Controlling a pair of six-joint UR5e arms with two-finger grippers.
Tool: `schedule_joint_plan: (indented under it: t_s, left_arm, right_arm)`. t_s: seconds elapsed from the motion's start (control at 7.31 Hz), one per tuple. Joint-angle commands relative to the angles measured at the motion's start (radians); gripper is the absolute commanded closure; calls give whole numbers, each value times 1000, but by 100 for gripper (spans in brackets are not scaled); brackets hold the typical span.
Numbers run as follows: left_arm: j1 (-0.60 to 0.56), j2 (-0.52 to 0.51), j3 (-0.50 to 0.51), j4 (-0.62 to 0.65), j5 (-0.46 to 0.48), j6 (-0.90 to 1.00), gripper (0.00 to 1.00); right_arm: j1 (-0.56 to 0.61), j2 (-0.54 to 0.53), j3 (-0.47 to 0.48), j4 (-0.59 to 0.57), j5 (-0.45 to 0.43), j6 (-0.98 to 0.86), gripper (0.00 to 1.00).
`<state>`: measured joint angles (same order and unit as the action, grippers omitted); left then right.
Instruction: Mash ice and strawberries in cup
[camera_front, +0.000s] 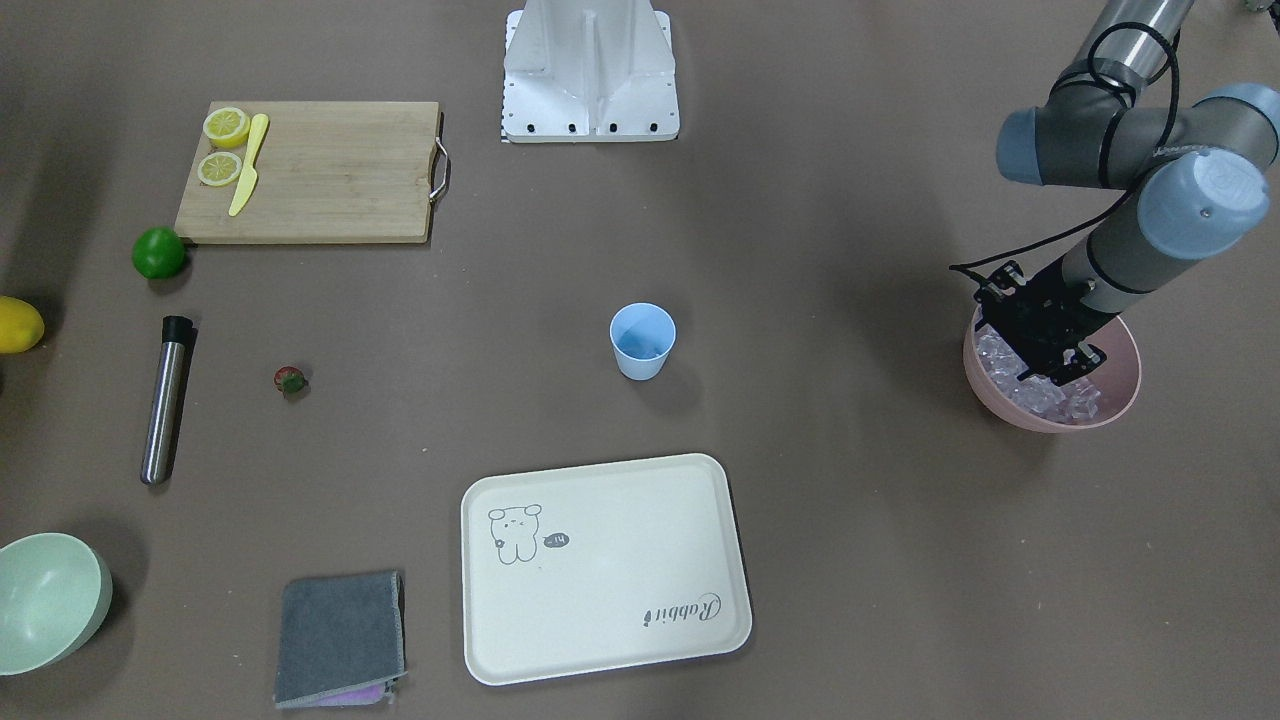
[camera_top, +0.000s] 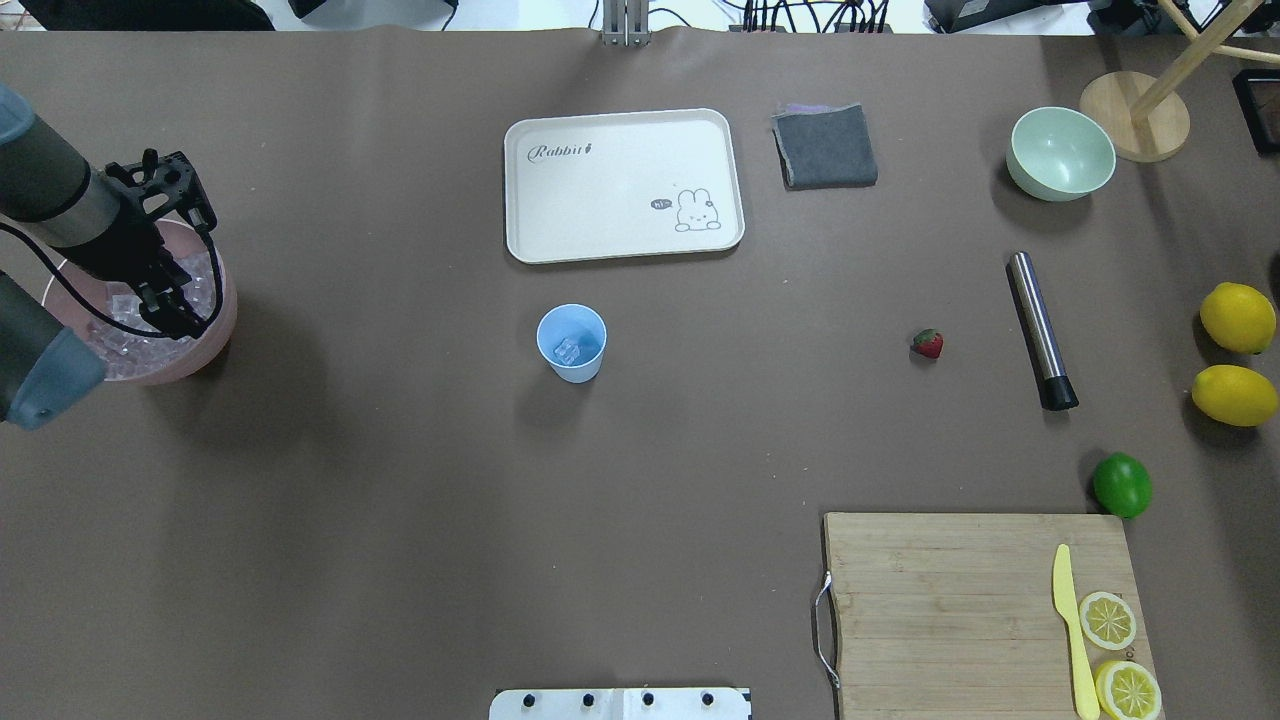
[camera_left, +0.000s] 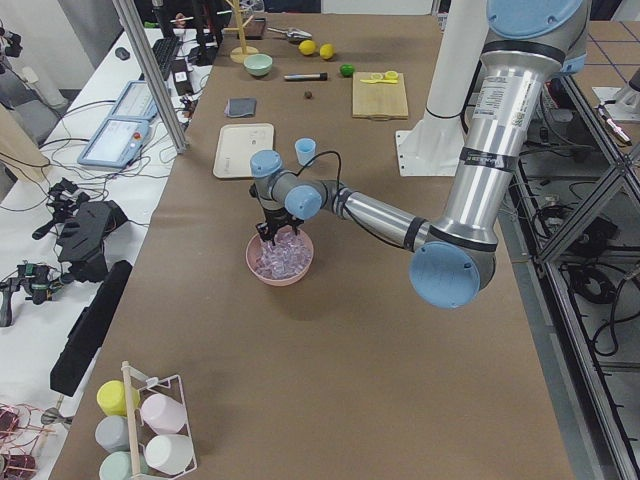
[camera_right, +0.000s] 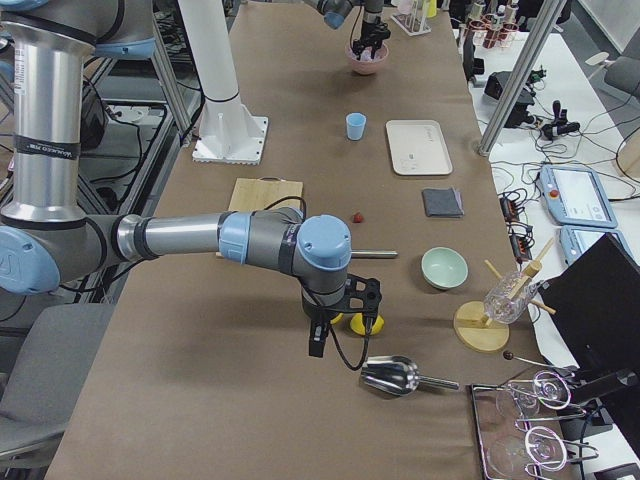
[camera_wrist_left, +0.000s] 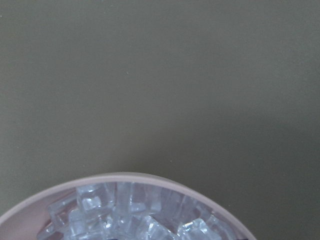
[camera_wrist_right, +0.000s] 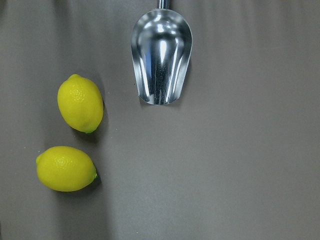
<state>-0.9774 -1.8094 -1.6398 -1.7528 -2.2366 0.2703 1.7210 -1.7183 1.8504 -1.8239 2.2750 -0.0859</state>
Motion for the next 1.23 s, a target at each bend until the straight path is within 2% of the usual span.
schedule_joint_plan:
  t_s: [0.0, 0.14, 0.41, 0.82, 0.96, 1.09]
  left_arm:
    - [5, -8, 24, -7, 0, 1, 24]
    - [6, -8, 24, -7, 0, 0, 26]
    - [6, -8, 23, -7, 0, 0, 41]
    - [-3, -8, 14, -2, -30, 0, 42]
    - [-4, -8, 14, -1, -32, 0, 49]
    - [-4, -7, 17, -2, -31, 0, 63]
  right_arm:
    - [6, -4, 3, 0, 0, 0, 0]
    - [8, -4, 3, 0, 0, 0, 0]
    - [11, -4, 3, 0, 0, 0, 0]
    - [12, 0, 12, 0, 1, 3, 0]
    - [12, 8, 12, 0, 1, 3, 0]
    - [11, 12, 12, 0, 1, 3, 0]
